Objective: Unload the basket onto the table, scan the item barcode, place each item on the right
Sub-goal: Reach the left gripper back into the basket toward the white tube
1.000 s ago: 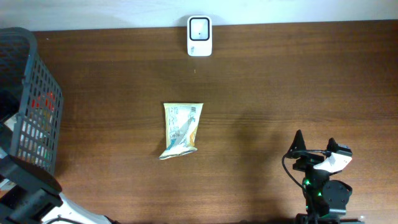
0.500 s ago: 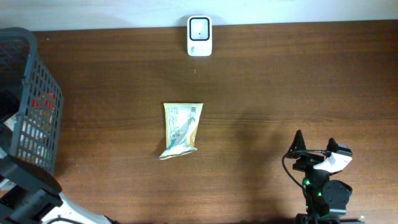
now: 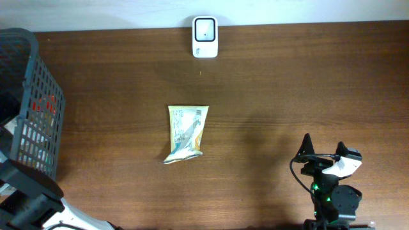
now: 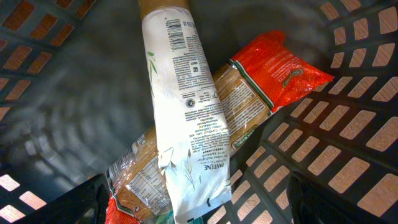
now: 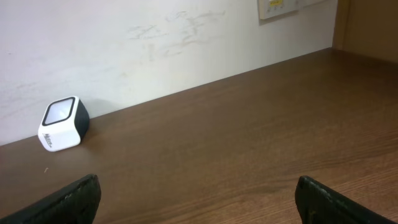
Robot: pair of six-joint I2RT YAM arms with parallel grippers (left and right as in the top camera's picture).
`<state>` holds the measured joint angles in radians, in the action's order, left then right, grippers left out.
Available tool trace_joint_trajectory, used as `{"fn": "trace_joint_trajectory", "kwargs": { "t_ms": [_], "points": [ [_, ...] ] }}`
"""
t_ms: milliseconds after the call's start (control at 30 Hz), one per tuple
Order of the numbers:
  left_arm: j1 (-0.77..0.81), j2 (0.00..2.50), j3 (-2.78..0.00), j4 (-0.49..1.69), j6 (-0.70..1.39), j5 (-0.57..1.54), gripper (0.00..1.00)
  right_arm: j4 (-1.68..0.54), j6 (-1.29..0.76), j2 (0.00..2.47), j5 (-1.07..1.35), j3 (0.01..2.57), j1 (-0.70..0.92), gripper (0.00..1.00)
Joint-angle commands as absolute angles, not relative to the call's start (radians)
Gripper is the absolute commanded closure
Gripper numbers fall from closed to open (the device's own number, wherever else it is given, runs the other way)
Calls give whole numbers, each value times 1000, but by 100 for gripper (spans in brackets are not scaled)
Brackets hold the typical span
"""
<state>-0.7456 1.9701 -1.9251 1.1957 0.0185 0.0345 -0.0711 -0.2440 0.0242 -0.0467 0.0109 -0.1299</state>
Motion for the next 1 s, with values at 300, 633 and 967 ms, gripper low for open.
{"fn": "trace_joint_trajectory", "kwargs": {
  "t_ms": [300,633,967],
  "points": [
    [-748,1975,-1917,1195,7,46,11,-78,-251,19,-52,6,-124,1],
    [-748,2044,-1917,1189,7,46,16,-78,-251,19,-52,6,-124,1],
    [-749,2043,-1919,1191,7,45,28,-78,-251,19,-52,6,-124,1]
  ]
}}
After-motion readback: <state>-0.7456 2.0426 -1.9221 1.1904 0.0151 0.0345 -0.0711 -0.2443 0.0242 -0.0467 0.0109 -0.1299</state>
